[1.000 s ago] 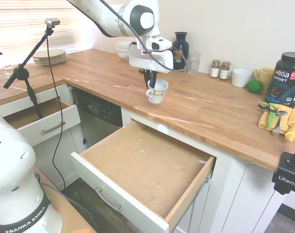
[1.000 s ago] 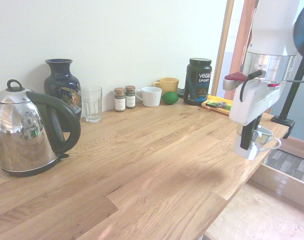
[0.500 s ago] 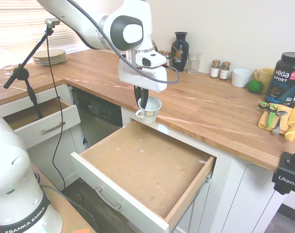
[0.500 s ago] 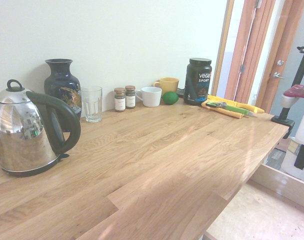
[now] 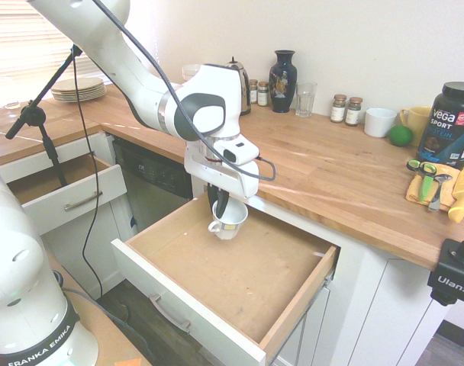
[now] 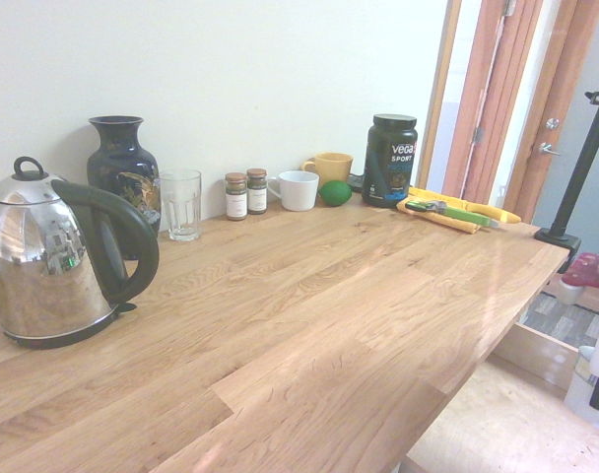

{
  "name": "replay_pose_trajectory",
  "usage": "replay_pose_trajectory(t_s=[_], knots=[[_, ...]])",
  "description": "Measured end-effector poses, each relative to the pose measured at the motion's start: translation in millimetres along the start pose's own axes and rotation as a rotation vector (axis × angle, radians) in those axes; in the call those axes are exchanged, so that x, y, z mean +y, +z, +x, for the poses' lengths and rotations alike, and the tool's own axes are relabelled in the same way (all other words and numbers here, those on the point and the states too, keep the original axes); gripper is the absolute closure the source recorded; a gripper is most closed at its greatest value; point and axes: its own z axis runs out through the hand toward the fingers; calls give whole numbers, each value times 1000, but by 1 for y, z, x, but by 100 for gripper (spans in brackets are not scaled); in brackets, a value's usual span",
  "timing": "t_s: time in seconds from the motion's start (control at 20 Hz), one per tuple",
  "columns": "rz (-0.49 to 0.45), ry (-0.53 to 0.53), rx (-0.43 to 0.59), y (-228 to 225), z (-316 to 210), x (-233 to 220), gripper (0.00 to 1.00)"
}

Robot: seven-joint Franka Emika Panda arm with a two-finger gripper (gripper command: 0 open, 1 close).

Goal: Put mug in the drawer

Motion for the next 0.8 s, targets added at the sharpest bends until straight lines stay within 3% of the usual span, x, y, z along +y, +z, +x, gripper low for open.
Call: replay_pose_trajectory(t_s=[0.25,0.8], knots=[[-29,6,-22,55,13,1,100],[-71,16,-48,97,26,0,100]])
